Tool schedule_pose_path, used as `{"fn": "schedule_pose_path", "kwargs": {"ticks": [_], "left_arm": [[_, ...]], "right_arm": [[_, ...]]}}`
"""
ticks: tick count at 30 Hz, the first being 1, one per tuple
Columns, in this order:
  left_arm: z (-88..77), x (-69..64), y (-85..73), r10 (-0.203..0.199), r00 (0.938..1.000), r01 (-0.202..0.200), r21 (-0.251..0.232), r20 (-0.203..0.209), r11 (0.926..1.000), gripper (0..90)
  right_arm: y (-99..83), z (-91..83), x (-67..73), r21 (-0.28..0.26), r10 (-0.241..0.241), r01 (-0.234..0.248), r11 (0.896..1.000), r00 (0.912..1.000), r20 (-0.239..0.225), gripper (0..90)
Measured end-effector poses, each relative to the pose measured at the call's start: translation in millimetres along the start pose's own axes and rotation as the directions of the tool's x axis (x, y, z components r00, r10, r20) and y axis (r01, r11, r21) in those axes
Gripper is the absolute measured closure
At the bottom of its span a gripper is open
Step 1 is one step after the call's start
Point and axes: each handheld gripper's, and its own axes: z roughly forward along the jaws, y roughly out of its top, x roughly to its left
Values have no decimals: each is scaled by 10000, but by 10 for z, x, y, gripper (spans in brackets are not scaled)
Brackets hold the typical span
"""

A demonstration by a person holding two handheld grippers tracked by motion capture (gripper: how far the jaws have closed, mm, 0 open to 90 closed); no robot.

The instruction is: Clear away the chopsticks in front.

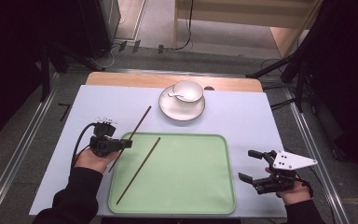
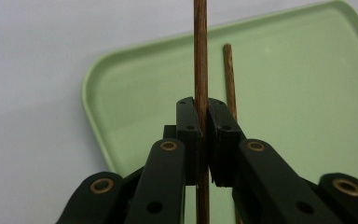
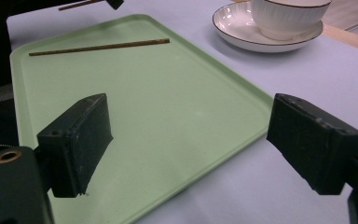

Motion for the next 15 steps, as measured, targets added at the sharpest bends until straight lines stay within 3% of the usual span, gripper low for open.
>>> {"fn": "schedule_pose_path", "kwargs": {"ticks": [9,15], "left_arm": [[-57,-94,-297,-281,9996,279,147,95,9995,854],[46,-136,-475,-339,9994,341,790,-27,9963,854]], "right_arm": [[-7,-35,-6,-174,90,-88,9998,9999,113,143],[1,-21,-3,-135,76,-75,9999,9999,67,143]]}}
